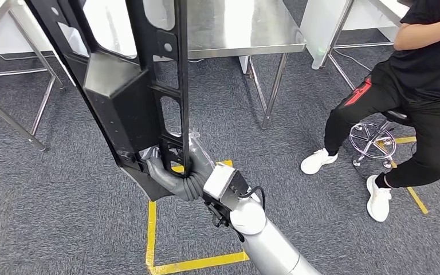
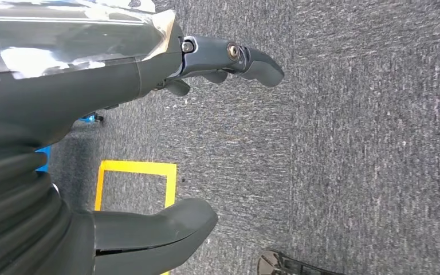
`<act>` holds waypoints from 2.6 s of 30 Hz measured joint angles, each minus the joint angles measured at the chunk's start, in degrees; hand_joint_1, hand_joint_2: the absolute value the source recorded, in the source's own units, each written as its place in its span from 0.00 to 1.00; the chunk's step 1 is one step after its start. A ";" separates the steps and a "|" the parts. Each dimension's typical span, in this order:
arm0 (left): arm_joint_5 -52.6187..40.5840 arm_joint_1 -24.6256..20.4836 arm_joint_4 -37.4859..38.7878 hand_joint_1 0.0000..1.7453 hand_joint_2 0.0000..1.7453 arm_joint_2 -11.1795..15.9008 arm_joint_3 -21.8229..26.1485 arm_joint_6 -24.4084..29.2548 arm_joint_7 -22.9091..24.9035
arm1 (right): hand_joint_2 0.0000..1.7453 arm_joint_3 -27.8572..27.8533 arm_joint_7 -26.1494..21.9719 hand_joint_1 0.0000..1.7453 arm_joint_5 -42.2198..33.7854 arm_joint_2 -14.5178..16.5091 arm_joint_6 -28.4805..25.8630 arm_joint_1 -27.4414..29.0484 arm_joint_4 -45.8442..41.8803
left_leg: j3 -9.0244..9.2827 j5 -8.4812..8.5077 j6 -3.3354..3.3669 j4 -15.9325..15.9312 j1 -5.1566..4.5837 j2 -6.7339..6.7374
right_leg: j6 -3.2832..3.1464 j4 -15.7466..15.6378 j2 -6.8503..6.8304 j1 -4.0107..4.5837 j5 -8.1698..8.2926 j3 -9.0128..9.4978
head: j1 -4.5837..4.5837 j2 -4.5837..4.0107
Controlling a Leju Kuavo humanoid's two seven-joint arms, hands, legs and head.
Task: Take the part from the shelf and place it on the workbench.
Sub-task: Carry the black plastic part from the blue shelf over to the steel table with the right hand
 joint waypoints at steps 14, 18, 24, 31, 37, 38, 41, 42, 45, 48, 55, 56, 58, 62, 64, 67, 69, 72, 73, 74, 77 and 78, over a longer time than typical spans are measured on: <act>0.00 0.12 -0.01 0.00 1.00 0.02 0.02 -0.01 0.07 | 1.00 -0.01 0.01 1.00 -0.01 0.60 0.00 -0.17 0.10 | -3.72 0.81 -2.88 3.80 1.31 1.12 | -2.22 -1.25 0.10 -0.74 -1.39 2.99 | -0.16 0.00; 0.00 0.06 0.02 0.00 1.00 -0.01 0.02 -0.04 0.11 | 1.00 0.02 0.02 1.00 -0.01 0.62 0.00 -0.26 0.10 | -1.72 1.01 -1.64 0.36 0.69 0.85 | -0.99 -1.45 0.04 -0.36 -1.82 3.14 | -0.19 0.00; 0.00 0.04 0.01 0.00 1.00 0.07 0.10 0.02 0.13 | 1.00 0.26 0.01 1.00 -0.24 0.27 -0.07 -0.31 0.10 | -0.77 0.42 0.74 -0.09 0.42 0.75 | -0.97 13.42 0.00 -0.60 -7.00 -5.22 | -0.05 0.00; -0.10 0.02 0.02 0.00 1.00 -0.04 0.14 0.22 0.13 | 1.00 0.63 0.03 1.00 -0.38 -0.10 -0.32 -0.23 0.17 | 1.15 -1.42 0.02 -0.04 -0.24 0.08 | -0.71 -0.34 0.01 0.05 0.64 -0.53 | -0.07 0.00; -0.45 -0.06 -0.04 0.00 1.00 -0.17 0.13 0.44 0.03 | 1.00 0.66 0.09 1.00 -0.52 0.11 -0.62 -0.14 0.07 | -1.08 -4.22 -1.97 5.25 0.27 0.48 | -3.22 -1.74 0.11 -0.57 -0.41 2.01 | -0.21 0.00; -0.45 -0.04 -0.04 0.00 1.00 -0.18 0.13 0.45 0.01 | 1.00 0.65 0.09 1.00 -0.52 0.13 -0.62 -0.12 0.09 | -3.29 -5.44 -2.29 9.02 0.34 0.58 | -3.53 -1.75 0.09 -0.55 -0.83 2.50 | -0.26 0.00; -0.50 0.16 -0.04 0.00 1.00 -0.18 0.14 0.46 -0.01 | 1.00 0.64 0.11 1.00 -0.52 0.10 -0.61 0.19 0.15 | -9.30 -5.29 -2.95 15.82 0.71 0.70 | -3.51 -1.73 0.21 -0.57 -2.33 4.15 | -0.28 0.00; -0.52 0.20 -0.05 0.00 1.00 -0.19 0.14 0.46 -0.02 | 1.00 0.64 0.13 1.00 -0.52 0.11 -0.61 0.25 0.15 | -9.39 -3.04 -3.03 14.08 0.85 0.78 | -3.35 -1.73 0.30 -0.63 -2.94 4.94 | -0.27 0.00; -0.66 0.19 -0.01 0.00 1.00 -0.21 0.13 0.43 -0.11 | 1.00 0.63 0.16 1.00 -0.53 0.25 -0.62 0.09 0.17 | -5.56 3.23 -2.85 3.74 0.90 1.10 | -2.47 -1.86 0.44 -0.57 -4.90 6.94 | -0.32 -0.01; -0.96 0.03 0.04 0.00 1.00 -0.29 0.10 0.35 -0.36 | 1.00 0.64 0.19 1.00 -0.54 0.39 -0.63 -0.19 0.18 | -3.62 2.15 -1.27 0.64 0.34 1.02 | -1.25 -2.36 0.42 -0.16 -5.54 7.75 | -0.47 -0.01; -1.01 0.07 0.04 0.00 1.00 -0.36 0.12 0.34 -0.61 | 1.00 0.64 0.17 1.00 -0.53 -0.05 -0.65 -0.03 0.28 | 0.62 -0.88 1.40 -0.63 0.27 0.49 | -1.28 15.04 0.30 -0.29 -8.89 -4.25 | -0.30 0.00; -0.99 0.09 0.04 0.00 1.00 -0.38 0.12 0.34 -0.61 | 1.00 0.64 0.17 1.00 -0.52 -0.17 -0.65 0.08 0.36 | 1.53 -1.59 1.40 -0.64 0.23 0.35 | -1.31 15.60 0.30 -0.29 -9.68 -5.81 | -0.31 0.00; -0.96 0.11 0.04 0.00 1.00 -0.42 0.12 0.33 -0.61 | 1.00 0.63 0.17 1.00 -0.51 -0.25 -0.67 0.18 0.50 | 3.66 -3.18 1.24 -0.65 0.20 0.06 | -0.70 11.43 0.29 -0.29 -8.03 -6.38 | -0.30 0.00; -0.78 0.13 0.08 0.00 1.00 -0.58 0.13 0.34 -0.61 | 1.00 0.60 0.23 1.00 -0.44 -0.46 -0.69 0.30 0.71 | 6.83 -6.58 0.31 -0.96 0.02 -0.20 | -0.39 0.34 -0.02 0.30 2.35 -4.33 | -0.31 0.00; -0.70 0.07 0.08 0.00 1.00 -0.64 0.15 0.36 -0.61 | 1.00 0.49 0.28 1.00 -0.40 -0.23 -0.73 0.17 0.69 | 8.23 -7.03 -0.33 -0.64 0.06 -0.16 | -1.82 -0.12 0.09 0.45 2.51 -2.88 | -0.32 0.00; -0.68 -0.27 0.08 0.00 1.00 -0.78 0.13 0.36 -0.62 | 1.00 0.36 0.26 1.00 -0.37 0.41 -0.78 -0.26 0.59 | 6.06 -6.46 -0.96 5.24 0.24 0.32 | -3.32 -0.75 0.41 -0.14 1.22 -0.28 | -0.39 0.00; -0.68 -0.35 0.09 0.00 1.00 -0.85 0.10 0.36 -0.63 | 1.00 0.31 0.26 1.00 -0.34 0.60 -0.82 -0.35 0.62 | 0.68 -8.44 -1.54 12.33 0.31 0.58 | -3.77 -0.86 0.49 -0.29 -0.23 1.34 | -0.46 0.00; -0.66 -0.11 0.09 0.00 1.00 -0.78 0.13 0.36 -0.63 | 1.00 0.29 0.26 1.00 -0.33 0.63 -0.83 -0.17 0.74 | -5.81 -12.96 -2.00 15.52 0.34 0.73 | -3.66 -0.87 0.90 -0.38 -2.83 4.32 | -0.48 0.00; -0.66 -0.06 0.09 0.00 1.00 -0.75 0.14 0.36 -0.63 | 1.00 0.29 0.26 1.00 -0.33 0.65 -0.83 -0.14 0.77 | -6.66 -12.18 -1.97 13.53 0.34 0.79 | -3.53 -0.88 1.00 -0.45 -3.81 5.56 | -0.47 0.00; -0.66 0.02 0.09 0.00 1.00 -0.71 0.14 0.36 -0.63 | 1.00 0.29 0.26 1.00 -0.33 0.67 -0.82 -0.12 0.82 | -7.02 -9.32 -1.86 10.49 0.33 0.89 | -3.34 -0.93 1.03 -0.50 -4.81 6.58 | -0.47 0.00; -0.63 0.48 0.11 0.00 1.00 -0.59 0.15 0.33 -0.63 | 1.00 0.31 0.29 1.00 -0.30 0.60 -0.81 0.06 1.22 | -7.21 2.93 -0.93 2.94 -0.07 1.17 | -2.40 -1.34 1.28 -0.27 -7.37 8.87 | -0.56 0.01; -0.63 0.56 0.11 0.00 1.00 -0.57 0.16 0.33 -0.63 | 1.00 0.28 0.31 1.00 -0.30 0.60 -0.82 0.08 1.33 | -7.08 4.43 -0.49 2.15 -0.26 1.23 | -1.96 -1.54 1.35 -0.17 -7.68 9.48 | -0.59 0.01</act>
